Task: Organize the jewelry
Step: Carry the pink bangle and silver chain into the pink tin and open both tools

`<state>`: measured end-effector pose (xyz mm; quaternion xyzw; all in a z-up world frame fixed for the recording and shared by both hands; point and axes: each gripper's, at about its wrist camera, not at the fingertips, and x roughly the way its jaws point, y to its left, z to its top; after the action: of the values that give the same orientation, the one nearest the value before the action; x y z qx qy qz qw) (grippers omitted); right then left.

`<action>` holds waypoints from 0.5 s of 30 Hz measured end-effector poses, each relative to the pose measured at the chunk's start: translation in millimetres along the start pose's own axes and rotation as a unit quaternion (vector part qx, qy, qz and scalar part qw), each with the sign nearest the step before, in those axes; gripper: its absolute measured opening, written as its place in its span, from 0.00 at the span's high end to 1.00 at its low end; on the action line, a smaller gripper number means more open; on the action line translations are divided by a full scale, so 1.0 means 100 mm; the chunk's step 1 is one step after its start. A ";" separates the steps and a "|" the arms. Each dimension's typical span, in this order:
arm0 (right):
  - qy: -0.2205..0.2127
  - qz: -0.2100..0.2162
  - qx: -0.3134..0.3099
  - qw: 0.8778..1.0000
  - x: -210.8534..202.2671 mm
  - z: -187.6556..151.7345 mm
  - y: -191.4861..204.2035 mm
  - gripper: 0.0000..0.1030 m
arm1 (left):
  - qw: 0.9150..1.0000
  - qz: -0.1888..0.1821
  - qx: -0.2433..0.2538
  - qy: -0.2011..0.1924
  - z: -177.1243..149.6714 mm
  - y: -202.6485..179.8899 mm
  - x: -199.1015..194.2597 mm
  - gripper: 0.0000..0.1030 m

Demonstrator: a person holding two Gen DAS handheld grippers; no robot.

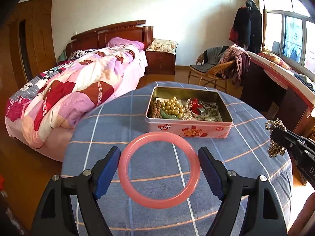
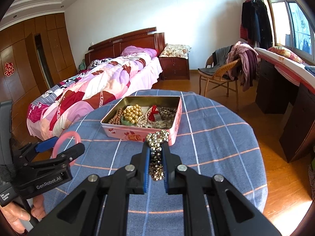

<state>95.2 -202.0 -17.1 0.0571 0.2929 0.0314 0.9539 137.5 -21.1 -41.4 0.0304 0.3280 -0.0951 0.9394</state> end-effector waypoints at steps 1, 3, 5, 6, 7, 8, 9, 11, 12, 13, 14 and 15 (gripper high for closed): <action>-0.003 -0.002 -0.002 1.000 -0.02 0.01 0.02 0.86 | 1.000 0.002 -0.001 -0.004 0.01 0.01 -0.03 0.22; -0.008 -0.005 -0.008 1.000 -0.04 0.02 0.05 0.86 | 1.000 0.004 -0.002 -0.011 0.02 0.02 -0.07 0.22; -0.012 -0.006 -0.011 1.000 -0.07 0.03 0.07 0.86 | 1.000 0.002 -0.005 -0.016 0.04 0.04 -0.11 0.22; -0.014 -0.006 -0.013 1.000 -0.08 0.04 0.09 0.86 | 1.000 0.001 -0.006 -0.019 0.04 0.05 -0.13 0.22; -0.015 -0.006 -0.014 1.000 -0.08 0.04 0.09 0.86 | 1.000 0.000 -0.006 -0.021 0.05 0.05 -0.14 0.22; -0.017 -0.006 -0.015 1.000 -0.09 0.04 0.10 0.86 | 1.000 0.000 -0.006 -0.023 0.05 0.05 -0.16 0.22; -0.017 -0.006 -0.017 1.000 -0.10 0.04 0.11 0.86 | 1.000 0.001 -0.006 -0.024 0.05 0.06 -0.17 0.22; -0.019 -0.009 -0.021 1.000 -0.09 0.04 0.13 0.86 | 1.000 0.001 -0.006 -0.025 0.04 0.07 -0.17 0.22; -0.019 -0.011 -0.023 0.999 -0.09 0.03 0.14 0.86 | 1.000 0.001 -0.006 -0.024 0.04 0.07 -0.17 0.22; -0.018 -0.012 -0.025 0.999 -0.09 0.03 0.15 0.86 | 1.000 0.002 -0.007 -0.023 0.04 0.07 -0.16 0.22; -0.017 -0.014 -0.025 0.999 -0.08 0.02 0.15 0.86 | 1.000 0.004 -0.007 -0.022 0.03 0.07 -0.16 0.22; -0.016 -0.015 -0.025 0.999 -0.07 0.02 0.15 0.86 | 1.000 0.005 -0.006 -0.020 0.03 0.07 -0.16 0.22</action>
<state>90.3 -187.7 -10.0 0.0292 0.2778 0.0234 0.9599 128.6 -12.1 -29.3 0.0241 0.3092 -0.0891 0.9465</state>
